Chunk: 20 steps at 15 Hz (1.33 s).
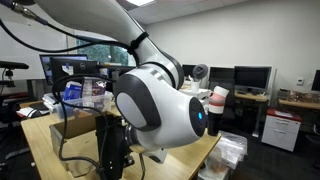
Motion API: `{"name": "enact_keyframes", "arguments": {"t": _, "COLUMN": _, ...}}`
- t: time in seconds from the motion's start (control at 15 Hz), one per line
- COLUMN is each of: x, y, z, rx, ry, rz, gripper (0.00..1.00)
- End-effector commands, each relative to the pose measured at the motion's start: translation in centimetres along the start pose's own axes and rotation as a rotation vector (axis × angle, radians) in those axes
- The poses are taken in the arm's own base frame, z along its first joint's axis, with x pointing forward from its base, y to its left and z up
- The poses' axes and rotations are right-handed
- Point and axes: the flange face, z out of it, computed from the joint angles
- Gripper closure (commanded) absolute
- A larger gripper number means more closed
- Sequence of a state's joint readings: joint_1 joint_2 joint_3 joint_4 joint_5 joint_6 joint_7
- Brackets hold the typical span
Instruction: Close the cardboard box and position it nicely on the table top
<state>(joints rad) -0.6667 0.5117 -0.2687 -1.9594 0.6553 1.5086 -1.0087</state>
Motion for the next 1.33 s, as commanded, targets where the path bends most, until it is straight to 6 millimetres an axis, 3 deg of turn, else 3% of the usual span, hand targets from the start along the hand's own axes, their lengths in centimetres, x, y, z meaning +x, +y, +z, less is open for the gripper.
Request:
{"name": "enact_keyframes", "arguments": {"t": 0.0, "x": -0.6, "y": -3.0, "z": 1.1, "rx": -0.156, "ry": 0.009, "rz": -0.051, "gripper": 0.26}}
{"name": "enact_keyframes", "arguments": {"t": 0.2, "x": -0.1, "y": -5.2, "z": 2.1, "rx": -0.306, "ry": 0.017, "rz": -0.088, "gripper": 0.46}}
{"name": "enact_keyframes", "arguments": {"t": 0.67, "x": -0.2, "y": -13.2, "z": 1.8, "rx": -0.587, "ry": 0.054, "rz": -0.242, "gripper": 0.84}}
{"name": "enact_keyframes", "arguments": {"t": 1.0, "x": -0.9, "y": -16.0, "z": 2.4, "rx": -0.794, "ry": 0.108, "rz": -0.319, "gripper": 0.88}}
{"name": "enact_keyframes", "arguments": {"t": 1.13, "x": -1.2, "y": -17.0, "z": 2.7, "rx": -0.913, "ry": 0.131, "rz": -0.369, "gripper": 0.97}}
{"name": "enact_keyframes", "arguments": {"t": 1.27, "x": -1.5, "y": -17.6, "z": 3.4, "rx": -1.040, "ry": 0.151, "rz": -0.419, "gripper": 0.99}}
